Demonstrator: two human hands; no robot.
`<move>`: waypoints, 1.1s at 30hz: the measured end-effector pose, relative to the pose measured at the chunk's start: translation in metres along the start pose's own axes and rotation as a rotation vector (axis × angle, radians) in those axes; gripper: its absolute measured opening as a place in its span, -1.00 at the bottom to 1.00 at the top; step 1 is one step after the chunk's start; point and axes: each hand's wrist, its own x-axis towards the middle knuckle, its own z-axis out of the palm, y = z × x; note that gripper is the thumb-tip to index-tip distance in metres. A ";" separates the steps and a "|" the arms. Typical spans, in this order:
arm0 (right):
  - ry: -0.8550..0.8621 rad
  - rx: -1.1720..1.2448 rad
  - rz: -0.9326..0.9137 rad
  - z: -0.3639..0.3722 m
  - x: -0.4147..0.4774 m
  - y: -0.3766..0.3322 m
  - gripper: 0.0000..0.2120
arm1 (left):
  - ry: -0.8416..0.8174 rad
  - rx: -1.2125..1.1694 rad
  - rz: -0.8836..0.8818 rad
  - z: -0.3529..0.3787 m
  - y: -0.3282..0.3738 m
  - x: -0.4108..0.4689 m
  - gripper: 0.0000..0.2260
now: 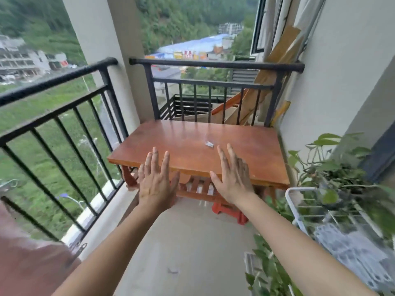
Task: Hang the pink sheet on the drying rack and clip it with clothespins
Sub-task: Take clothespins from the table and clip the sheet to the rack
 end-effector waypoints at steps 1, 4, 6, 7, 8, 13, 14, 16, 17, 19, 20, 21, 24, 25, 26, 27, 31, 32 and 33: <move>-0.004 -0.016 0.006 0.007 0.023 0.006 -0.19 | -0.017 -0.002 -0.008 0.011 0.001 0.025 -0.42; -0.004 -0.059 0.015 0.020 0.088 0.026 -0.20 | -0.061 0.016 0.011 0.034 0.006 0.101 -0.41; -0.001 -0.084 0.023 0.026 0.127 0.043 -0.23 | -0.077 0.028 0.026 0.046 0.009 0.146 -0.40; 0.000 -0.089 0.033 0.030 0.146 0.051 -0.25 | -0.081 0.032 0.034 0.053 0.009 0.167 -0.41; 0.003 -0.096 0.042 0.035 0.164 0.060 -0.26 | -0.084 0.037 0.045 0.063 0.010 0.186 -0.41; -0.038 -0.123 0.064 0.088 0.251 0.110 -0.30 | -0.158 0.050 0.060 0.138 0.004 0.266 -0.42; -0.072 -0.125 0.065 0.106 0.267 0.121 -0.30 | -0.189 0.050 0.048 0.158 0.002 0.278 -0.42; -0.153 -0.134 0.072 0.144 0.299 0.145 -0.32 | -0.248 0.053 0.020 0.204 -0.003 0.302 -0.43; -0.203 -0.132 0.080 0.165 0.316 0.157 -0.33 | -0.281 0.055 0.006 0.229 -0.005 0.314 -0.43; -0.326 -0.110 0.093 0.207 0.349 0.179 -0.37 | -0.379 0.052 -0.041 0.279 -0.011 0.336 -0.44; -0.387 -0.105 0.097 0.227 0.365 0.190 -0.39 | -0.430 0.050 -0.071 0.303 -0.014 0.345 -0.44; -0.449 -0.101 0.100 0.247 0.380 0.199 -0.41 | -0.483 0.046 -0.103 0.327 -0.017 0.355 -0.44; -0.600 -0.088 0.082 0.302 0.415 0.221 -0.45 | -0.638 0.037 -0.202 0.390 -0.026 0.368 -0.45; -0.641 -0.090 0.062 0.319 0.425 0.226 -0.46 | -0.681 0.035 -0.237 0.408 -0.029 0.368 -0.45; -0.683 -0.084 0.046 0.335 0.434 0.231 -0.45 | -0.723 0.031 -0.269 0.424 -0.031 0.367 -0.45; -0.723 -0.073 0.035 0.352 0.442 0.235 -0.43 | -0.769 0.026 -0.301 0.438 -0.033 0.364 -0.45; -0.893 -0.072 0.023 0.405 0.457 0.244 -0.32 | -0.943 0.004 -0.423 0.470 -0.041 0.332 -0.43; -0.920 -0.075 0.025 0.414 0.456 0.246 -0.33 | -0.963 0.012 -0.420 0.474 -0.042 0.322 -0.42; -0.926 -0.071 0.024 0.421 0.455 0.248 -0.36 | -0.971 0.026 -0.397 0.475 -0.042 0.314 -0.42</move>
